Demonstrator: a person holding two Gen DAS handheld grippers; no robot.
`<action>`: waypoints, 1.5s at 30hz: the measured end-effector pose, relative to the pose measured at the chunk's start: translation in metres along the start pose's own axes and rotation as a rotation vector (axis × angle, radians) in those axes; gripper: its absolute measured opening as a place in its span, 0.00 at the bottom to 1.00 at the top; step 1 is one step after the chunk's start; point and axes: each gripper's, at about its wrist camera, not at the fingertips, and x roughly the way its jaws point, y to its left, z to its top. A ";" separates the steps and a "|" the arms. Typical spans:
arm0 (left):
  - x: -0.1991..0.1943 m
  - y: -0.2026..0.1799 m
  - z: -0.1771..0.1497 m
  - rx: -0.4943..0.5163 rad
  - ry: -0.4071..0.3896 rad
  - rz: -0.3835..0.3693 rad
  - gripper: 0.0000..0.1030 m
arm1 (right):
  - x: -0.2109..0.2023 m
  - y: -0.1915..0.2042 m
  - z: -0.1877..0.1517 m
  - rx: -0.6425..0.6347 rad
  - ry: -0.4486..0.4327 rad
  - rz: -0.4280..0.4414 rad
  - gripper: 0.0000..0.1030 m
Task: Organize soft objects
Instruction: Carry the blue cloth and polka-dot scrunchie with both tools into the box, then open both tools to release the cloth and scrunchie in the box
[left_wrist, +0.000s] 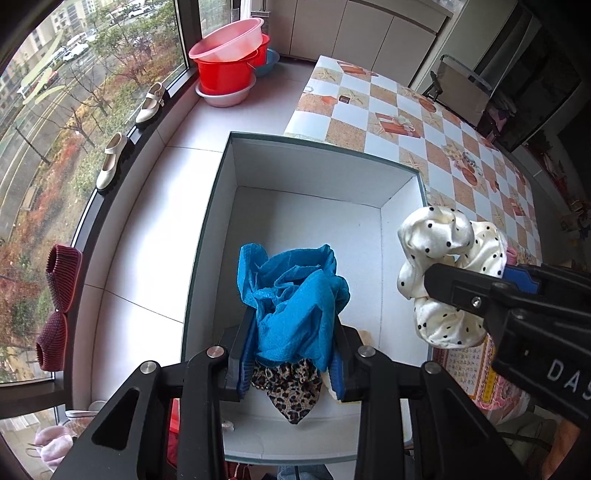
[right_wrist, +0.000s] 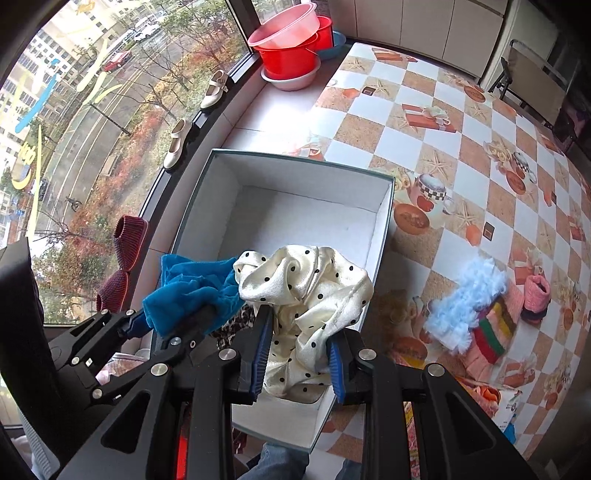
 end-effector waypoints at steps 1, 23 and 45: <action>0.003 -0.001 0.002 0.002 0.003 0.005 0.34 | 0.002 -0.001 0.002 0.002 0.000 0.001 0.29; 0.041 -0.004 0.015 0.015 0.069 0.026 0.38 | 0.038 -0.012 0.016 0.039 0.049 0.004 0.29; 0.018 0.005 0.023 -0.079 0.028 -0.057 1.00 | -0.011 -0.029 0.025 0.081 -0.085 -0.014 1.00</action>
